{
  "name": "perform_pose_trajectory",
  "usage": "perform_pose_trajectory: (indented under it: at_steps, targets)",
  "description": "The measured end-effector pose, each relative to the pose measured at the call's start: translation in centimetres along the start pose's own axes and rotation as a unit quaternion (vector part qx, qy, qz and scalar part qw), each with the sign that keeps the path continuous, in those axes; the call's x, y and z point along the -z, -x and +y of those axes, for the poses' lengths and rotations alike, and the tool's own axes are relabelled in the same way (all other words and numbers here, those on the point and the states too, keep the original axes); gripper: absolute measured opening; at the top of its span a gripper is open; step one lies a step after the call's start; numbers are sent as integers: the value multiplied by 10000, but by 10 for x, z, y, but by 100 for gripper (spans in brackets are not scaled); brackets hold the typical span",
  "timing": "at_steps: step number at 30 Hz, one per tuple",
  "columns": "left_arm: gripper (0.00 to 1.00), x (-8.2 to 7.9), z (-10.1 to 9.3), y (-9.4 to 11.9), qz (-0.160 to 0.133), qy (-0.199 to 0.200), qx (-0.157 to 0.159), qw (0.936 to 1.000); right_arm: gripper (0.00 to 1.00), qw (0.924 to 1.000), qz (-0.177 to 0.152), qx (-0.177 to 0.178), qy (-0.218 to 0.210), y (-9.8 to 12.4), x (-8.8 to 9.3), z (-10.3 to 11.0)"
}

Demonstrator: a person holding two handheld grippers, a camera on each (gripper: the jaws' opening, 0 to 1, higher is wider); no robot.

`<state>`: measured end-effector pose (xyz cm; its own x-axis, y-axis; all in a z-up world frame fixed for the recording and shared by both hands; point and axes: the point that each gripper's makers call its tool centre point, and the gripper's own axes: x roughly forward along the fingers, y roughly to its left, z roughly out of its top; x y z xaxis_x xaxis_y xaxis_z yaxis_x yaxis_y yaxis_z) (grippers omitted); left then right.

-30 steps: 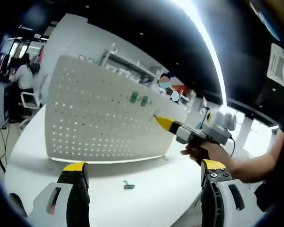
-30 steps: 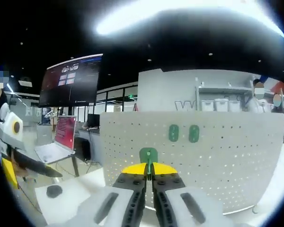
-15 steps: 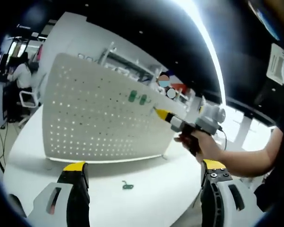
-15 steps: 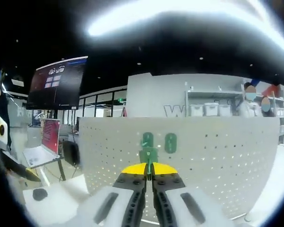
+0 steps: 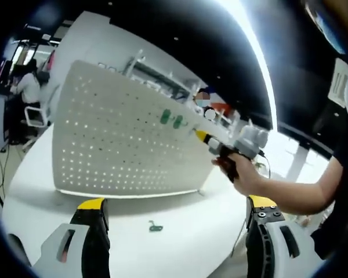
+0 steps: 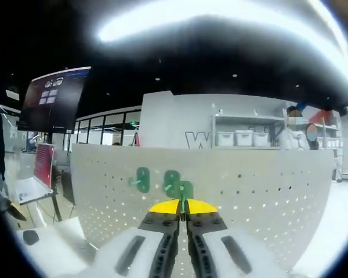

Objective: Insert the hook assembly into the mounting plate slot until the hook locks in place.

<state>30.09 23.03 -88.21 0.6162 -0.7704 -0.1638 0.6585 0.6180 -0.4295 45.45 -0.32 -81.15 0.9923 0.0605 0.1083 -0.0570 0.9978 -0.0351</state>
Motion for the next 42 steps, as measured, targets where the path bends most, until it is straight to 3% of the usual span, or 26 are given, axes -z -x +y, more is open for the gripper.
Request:
perform_pose_trajectory:
  at_steps: [9,12,17,27,42]
  targets:
    - [99,0,5,0,43,-10,-84,10000,0,10000,-13,90,6,-19,-3,-10]
    - [99,1,7,-1,38,28,-115,9999,0,9993,194,188,-253,-24,2,-17]
    - [98,3,9,-1,27,78,-128,9999,0,9992,279,202,-198,-31,-2,-23]
    - [97,4,10,-2,21,110,-104,9999,0,9985,480,224,-168,-31,-4,-23]
    - [96,6,12,1,15,161,-117,9998,0,9983,435,347,-195,-32,-5,-22]
